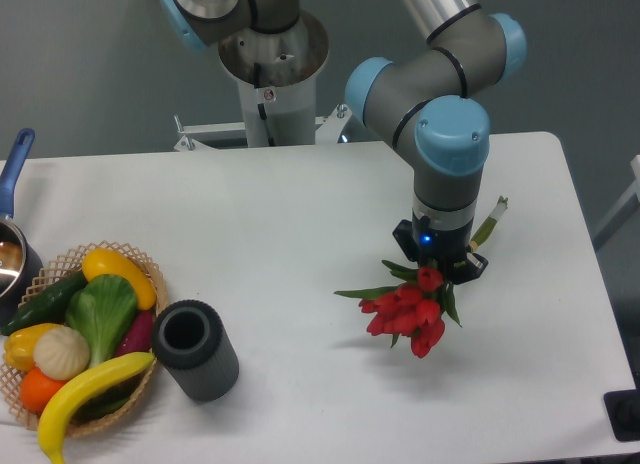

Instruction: Place the flowers on the table

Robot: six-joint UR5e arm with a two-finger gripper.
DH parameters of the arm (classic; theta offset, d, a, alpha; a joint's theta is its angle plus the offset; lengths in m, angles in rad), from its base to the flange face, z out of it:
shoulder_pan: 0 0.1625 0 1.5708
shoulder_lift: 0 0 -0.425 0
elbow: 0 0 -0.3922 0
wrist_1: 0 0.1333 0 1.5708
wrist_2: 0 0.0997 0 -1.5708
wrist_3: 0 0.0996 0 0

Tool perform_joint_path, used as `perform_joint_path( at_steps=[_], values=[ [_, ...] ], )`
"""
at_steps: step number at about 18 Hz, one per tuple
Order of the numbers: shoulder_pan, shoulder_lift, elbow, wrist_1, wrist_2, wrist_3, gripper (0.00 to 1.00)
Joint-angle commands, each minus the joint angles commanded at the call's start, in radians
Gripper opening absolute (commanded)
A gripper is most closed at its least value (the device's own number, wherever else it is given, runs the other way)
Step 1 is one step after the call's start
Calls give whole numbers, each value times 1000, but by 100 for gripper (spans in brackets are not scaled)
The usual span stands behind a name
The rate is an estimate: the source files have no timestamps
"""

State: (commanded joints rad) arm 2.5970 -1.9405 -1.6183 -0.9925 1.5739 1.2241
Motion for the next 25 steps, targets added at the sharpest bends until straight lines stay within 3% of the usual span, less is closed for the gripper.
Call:
perform_joint_path(
  at_steps=[5, 11, 13, 17, 18, 20, 25],
  values=[
    [0, -2, -2, 0, -5, -25, 27],
    [-32, -5, -78, 3, -21, -54, 34],
    [-49, -14, -101, 5, -52, -87, 42],
    [-55, -26, -114, 61, -67, -124, 54],
    [-55, -26, -114, 63, -66, -126, 62],
    [-55, -25, -112, 64, -66, -126, 100],
    [-40, 9, -94, 71, -66, -112, 100]
  ],
)
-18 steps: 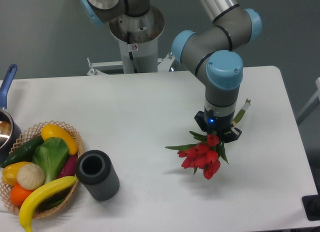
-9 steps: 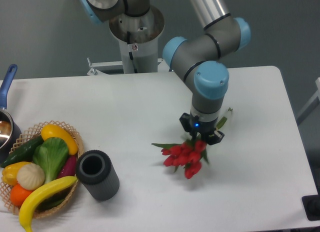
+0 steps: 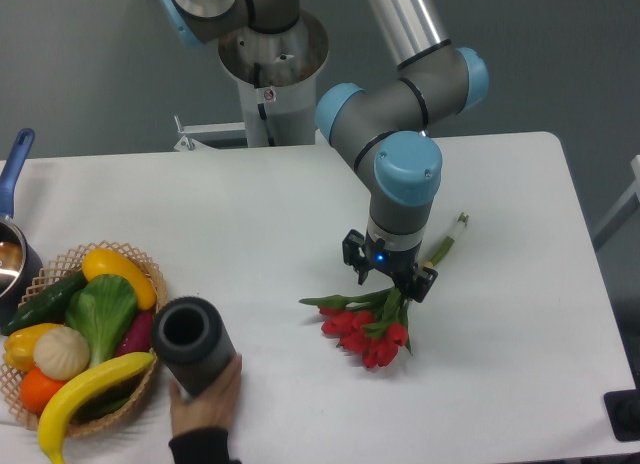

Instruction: Place the flowers on the table

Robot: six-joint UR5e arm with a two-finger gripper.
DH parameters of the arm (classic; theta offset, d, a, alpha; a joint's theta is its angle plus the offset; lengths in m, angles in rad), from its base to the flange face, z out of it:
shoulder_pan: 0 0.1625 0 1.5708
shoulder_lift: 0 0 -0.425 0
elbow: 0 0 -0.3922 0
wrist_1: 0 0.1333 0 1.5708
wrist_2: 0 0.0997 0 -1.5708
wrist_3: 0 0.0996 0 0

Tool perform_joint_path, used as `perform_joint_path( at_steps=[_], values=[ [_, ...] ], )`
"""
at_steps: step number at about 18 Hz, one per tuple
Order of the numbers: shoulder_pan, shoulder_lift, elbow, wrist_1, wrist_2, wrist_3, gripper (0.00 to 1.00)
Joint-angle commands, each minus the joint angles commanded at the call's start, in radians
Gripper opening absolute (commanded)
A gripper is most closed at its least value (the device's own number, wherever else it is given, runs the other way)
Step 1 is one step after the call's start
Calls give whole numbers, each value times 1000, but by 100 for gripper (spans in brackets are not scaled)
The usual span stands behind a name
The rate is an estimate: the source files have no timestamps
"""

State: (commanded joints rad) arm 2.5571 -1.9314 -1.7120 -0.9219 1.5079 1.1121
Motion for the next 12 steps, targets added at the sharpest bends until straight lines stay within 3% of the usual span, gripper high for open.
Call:
perform_joint_path(
  at_steps=[4, 9, 12],
  values=[
    [49, 18, -8, 2, 2, 61, 100],
    [120, 26, -9, 0, 2, 303, 100],
    [132, 28, -12, 2, 0, 313, 100]
  ],
)
